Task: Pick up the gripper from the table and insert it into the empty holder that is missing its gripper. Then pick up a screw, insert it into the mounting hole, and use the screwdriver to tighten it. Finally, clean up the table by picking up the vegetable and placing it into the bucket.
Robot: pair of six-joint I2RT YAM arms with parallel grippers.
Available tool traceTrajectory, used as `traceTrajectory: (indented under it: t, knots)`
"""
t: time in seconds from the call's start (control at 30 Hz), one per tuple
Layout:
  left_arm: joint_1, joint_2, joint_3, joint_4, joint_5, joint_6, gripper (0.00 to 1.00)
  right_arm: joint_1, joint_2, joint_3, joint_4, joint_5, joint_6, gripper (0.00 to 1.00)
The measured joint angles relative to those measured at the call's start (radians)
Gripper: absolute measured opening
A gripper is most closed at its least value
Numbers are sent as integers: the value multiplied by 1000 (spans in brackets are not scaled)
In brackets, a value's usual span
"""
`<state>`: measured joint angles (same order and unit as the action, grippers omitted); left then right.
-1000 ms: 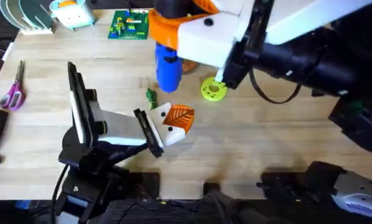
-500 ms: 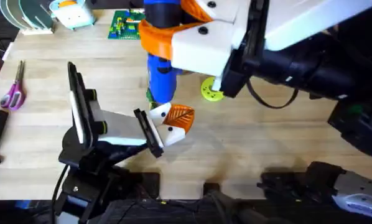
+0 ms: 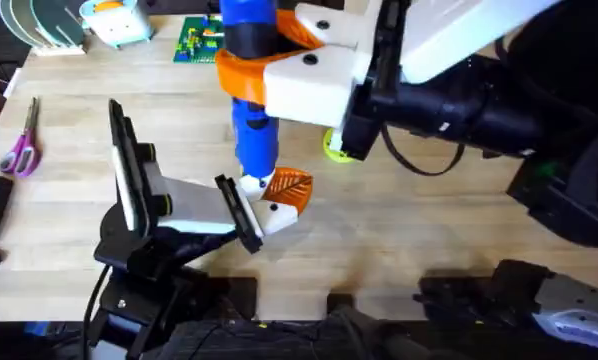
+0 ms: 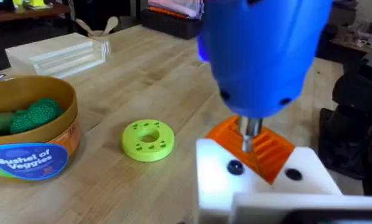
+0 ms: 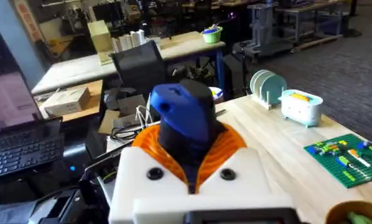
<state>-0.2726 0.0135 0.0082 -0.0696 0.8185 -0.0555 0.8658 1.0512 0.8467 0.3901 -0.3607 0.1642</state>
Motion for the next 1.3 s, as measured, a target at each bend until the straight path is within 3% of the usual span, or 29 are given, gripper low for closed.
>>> traceTrajectory:
  t: [0.8,0.93,1.1,1.3]
  knots:
    - [0,0,0,-1,1,0,8,0,35,0,-29,1,5,22]
    - [0,0,0,-1,0,0,8,-1,34,-8,71,0,8,22]
    - [0,0,0,-1,0,0,8,-41,-13,-8,152,-4,7,22]
    - [0,0,0,-1,0,0,8,-150,-31,-8,-11,-2,-129,22]
